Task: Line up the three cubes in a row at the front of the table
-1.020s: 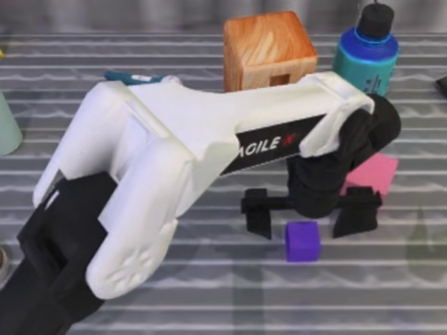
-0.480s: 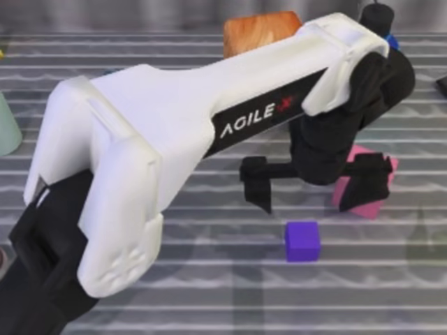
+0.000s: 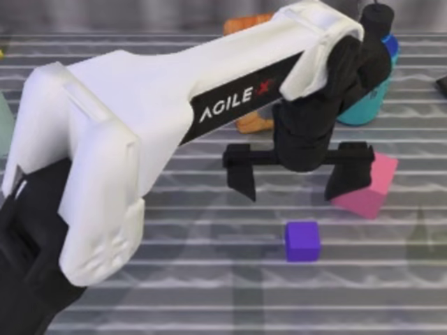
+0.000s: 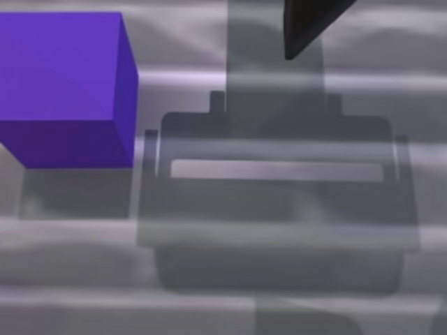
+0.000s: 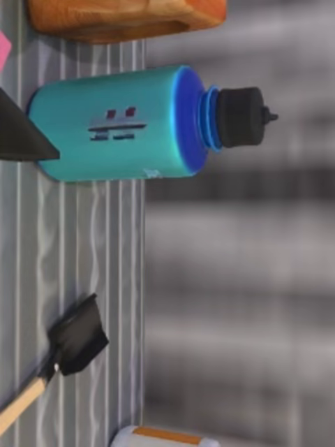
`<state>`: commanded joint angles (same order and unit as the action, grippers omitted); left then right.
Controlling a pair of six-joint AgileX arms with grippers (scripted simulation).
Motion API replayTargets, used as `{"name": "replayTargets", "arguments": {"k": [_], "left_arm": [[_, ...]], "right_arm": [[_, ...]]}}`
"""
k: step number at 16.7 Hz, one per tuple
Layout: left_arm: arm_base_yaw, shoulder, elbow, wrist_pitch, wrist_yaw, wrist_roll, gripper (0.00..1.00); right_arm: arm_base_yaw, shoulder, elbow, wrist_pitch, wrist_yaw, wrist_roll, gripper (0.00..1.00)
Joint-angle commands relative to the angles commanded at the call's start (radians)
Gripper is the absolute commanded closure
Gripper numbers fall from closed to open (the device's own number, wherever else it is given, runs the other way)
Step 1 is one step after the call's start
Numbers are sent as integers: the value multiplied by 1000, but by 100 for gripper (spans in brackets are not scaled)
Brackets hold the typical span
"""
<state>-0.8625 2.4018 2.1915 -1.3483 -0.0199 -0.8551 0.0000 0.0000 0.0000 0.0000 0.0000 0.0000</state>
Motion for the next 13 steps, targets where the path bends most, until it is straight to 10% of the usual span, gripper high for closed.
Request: {"name": "replayTargets", "arguments": {"k": [13], "left_arm": [[531, -331, -583, 235, 21, 766, 0]], "right_arm": [[0, 0, 0, 0, 0, 0, 0]]}}
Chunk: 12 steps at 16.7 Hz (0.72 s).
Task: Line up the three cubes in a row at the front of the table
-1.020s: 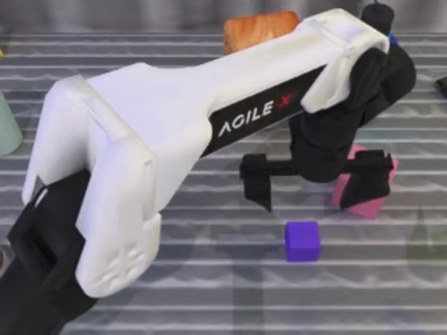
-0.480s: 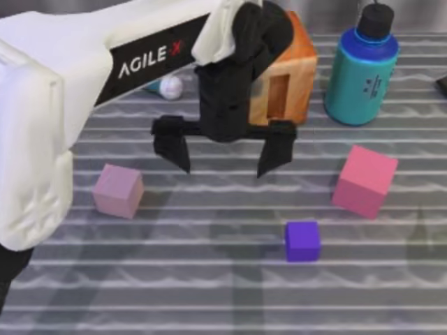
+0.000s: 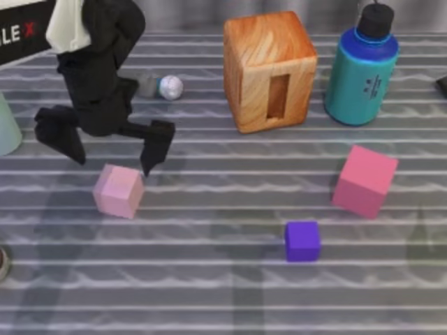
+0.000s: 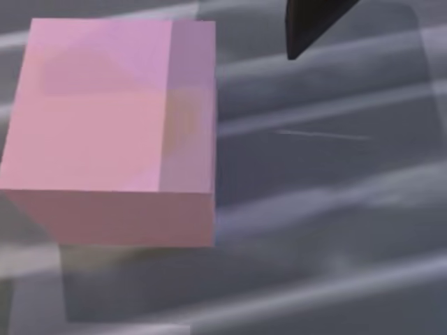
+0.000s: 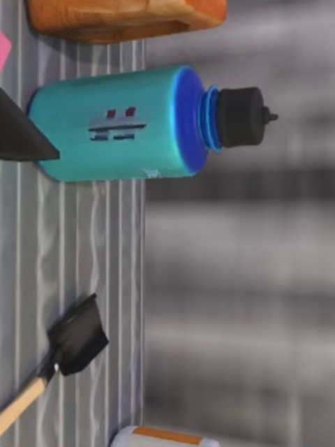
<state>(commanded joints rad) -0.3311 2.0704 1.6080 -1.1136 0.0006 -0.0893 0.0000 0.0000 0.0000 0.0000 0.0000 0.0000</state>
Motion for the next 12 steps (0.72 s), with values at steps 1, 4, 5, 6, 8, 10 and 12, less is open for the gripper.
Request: {"name": "replayTargets", "arguments": {"k": [1, 4, 5, 6, 8, 10, 12], "left_arm": [[17, -12, -18, 9, 1, 19, 0], [26, -18, -26, 13, 1, 28, 0], [26, -18, -26, 13, 1, 28, 0], [22, -14, -24, 11, 0, 27, 0], [23, -8, -32, 27, 0, 27, 0], [24, 10, -60, 75, 1, 27, 0], [25, 38, -99, 142, 2, 28, 0]], "right_arm": [[0, 0, 0, 0, 0, 0, 0], [0, 0, 0, 0, 0, 0, 0], [0, 0, 0, 0, 0, 0, 0], [0, 0, 0, 0, 0, 0, 0], [0, 0, 0, 0, 0, 0, 0], [0, 0, 0, 0, 0, 0, 0], [0, 0, 0, 0, 0, 0, 0]]}}
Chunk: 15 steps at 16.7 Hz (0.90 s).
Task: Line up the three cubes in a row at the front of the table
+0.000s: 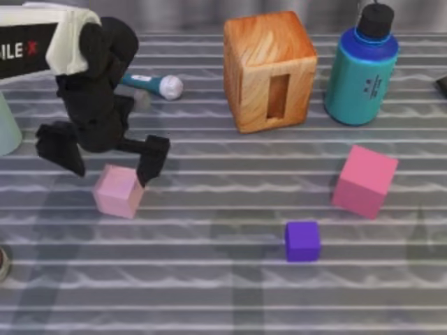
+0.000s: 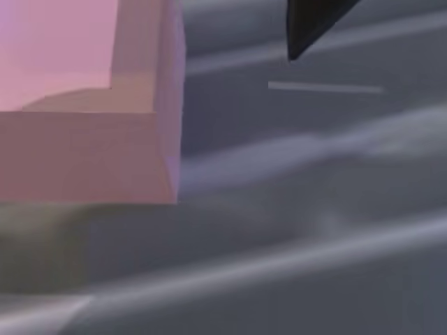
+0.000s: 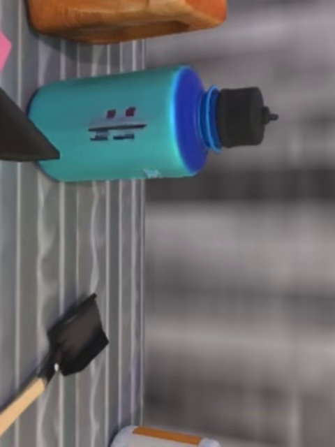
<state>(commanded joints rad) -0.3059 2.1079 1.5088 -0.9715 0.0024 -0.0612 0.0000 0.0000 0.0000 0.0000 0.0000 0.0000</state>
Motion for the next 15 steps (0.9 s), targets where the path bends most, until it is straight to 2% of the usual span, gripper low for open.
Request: {"name": "replayTargets", "arguments": {"k": [5, 10, 15], "left_arm": [[2, 65, -93, 158, 0, 3, 0], [2, 74, -106, 180, 1, 3, 0], [2, 74, -106, 180, 1, 3, 38]], "right_arm": [[0, 0, 0, 0, 0, 0, 0], [0, 0, 0, 0, 0, 0, 0], [0, 0, 0, 0, 0, 0, 0]]}}
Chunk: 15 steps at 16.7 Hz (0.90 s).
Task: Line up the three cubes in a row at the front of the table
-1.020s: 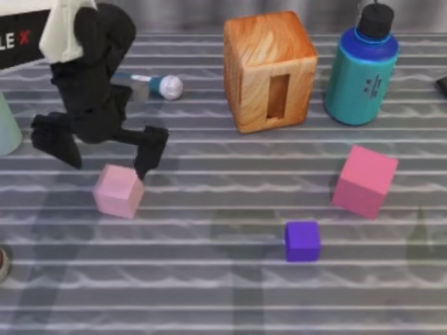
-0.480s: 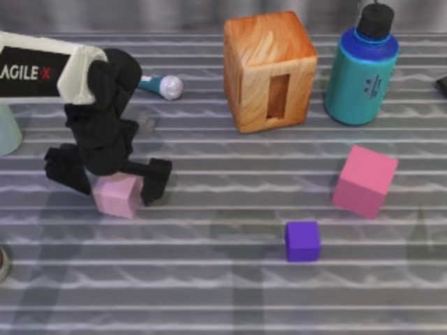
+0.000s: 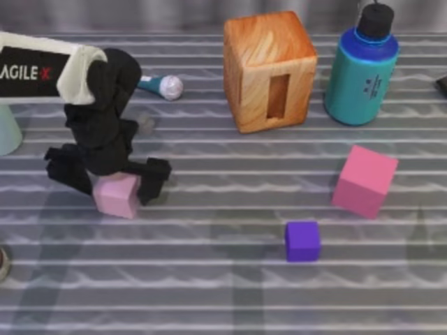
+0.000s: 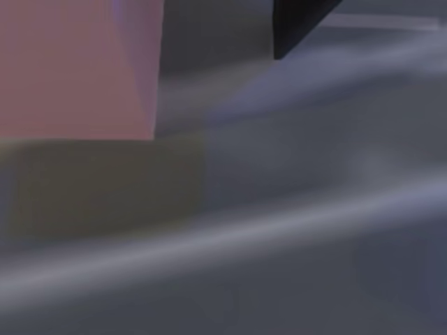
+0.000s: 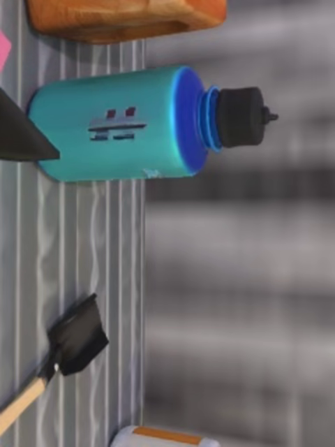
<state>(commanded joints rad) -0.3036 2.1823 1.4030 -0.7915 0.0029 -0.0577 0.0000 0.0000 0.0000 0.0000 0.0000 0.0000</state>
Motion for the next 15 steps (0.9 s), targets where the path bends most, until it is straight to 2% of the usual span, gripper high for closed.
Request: {"name": "replayTargets", "arguments": {"k": [8, 15], "left_arm": [[0, 0, 0, 0, 0, 0, 98], [0, 0, 0, 0, 0, 0, 100]], "right_arm": [[0, 0, 0, 0, 0, 0, 0], [0, 0, 0, 0, 0, 0, 0]]}}
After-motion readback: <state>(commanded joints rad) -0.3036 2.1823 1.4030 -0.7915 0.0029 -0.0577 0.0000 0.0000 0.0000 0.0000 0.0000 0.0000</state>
